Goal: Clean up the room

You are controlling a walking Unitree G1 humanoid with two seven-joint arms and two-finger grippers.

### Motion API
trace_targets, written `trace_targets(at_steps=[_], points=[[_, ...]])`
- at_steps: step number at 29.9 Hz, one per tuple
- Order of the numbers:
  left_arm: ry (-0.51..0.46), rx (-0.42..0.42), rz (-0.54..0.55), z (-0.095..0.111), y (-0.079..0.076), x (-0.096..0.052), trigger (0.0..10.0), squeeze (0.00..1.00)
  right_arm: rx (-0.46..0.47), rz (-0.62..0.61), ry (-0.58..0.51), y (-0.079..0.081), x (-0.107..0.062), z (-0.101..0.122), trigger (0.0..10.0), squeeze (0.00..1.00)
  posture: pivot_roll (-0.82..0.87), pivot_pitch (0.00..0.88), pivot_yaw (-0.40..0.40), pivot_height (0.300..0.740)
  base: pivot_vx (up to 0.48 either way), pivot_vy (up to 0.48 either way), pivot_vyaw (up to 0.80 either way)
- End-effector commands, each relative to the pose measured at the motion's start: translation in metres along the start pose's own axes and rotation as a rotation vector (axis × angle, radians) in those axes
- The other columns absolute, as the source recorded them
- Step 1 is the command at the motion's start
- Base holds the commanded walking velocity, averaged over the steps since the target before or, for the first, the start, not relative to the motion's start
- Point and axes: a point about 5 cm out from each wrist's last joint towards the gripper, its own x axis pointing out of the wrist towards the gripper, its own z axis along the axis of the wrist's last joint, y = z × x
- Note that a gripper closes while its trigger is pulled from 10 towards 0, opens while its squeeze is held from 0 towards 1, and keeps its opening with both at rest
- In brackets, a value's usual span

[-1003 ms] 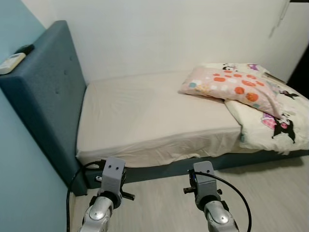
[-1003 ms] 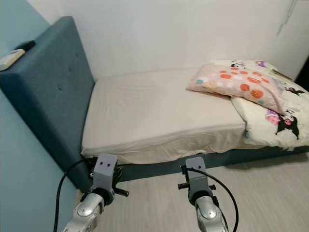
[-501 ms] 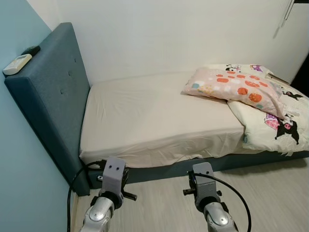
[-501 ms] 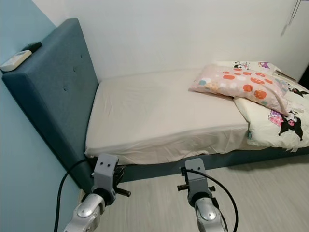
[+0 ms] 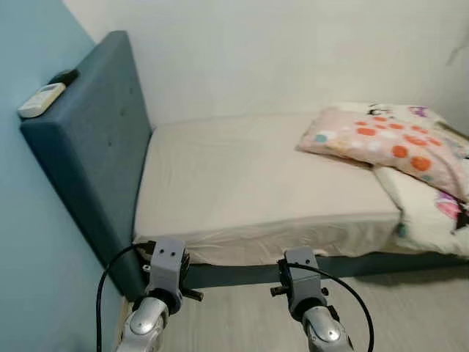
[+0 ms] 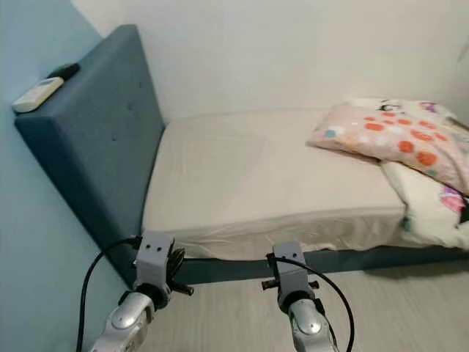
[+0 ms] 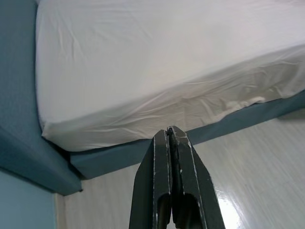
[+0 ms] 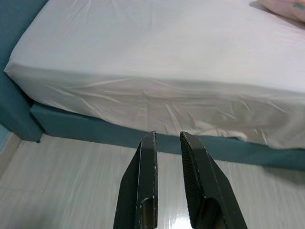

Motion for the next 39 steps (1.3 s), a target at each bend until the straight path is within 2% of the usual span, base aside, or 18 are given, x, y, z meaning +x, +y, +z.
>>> trace_targets(at_steps=[1,39], points=[[0.002,-0.012,-0.013,-0.0013,-0.0049,0.0002,10.0,0.00,-0.007,-0.018,0.022,-0.0057,-0.0020,-0.0054,10.0,0.00,-0.02,0.066,0.023,0.740,0.270,0.000,0.00],[-0.009,-0.014,-0.032,0.0006,-0.0054,0.0017,10.0,0.00,-0.017,-0.026,0.030,-0.0069,-0.0012,-0.0080,10.0,0.00,-0.02,0.053,0.031,0.740,0.257,0.000,0.00]])
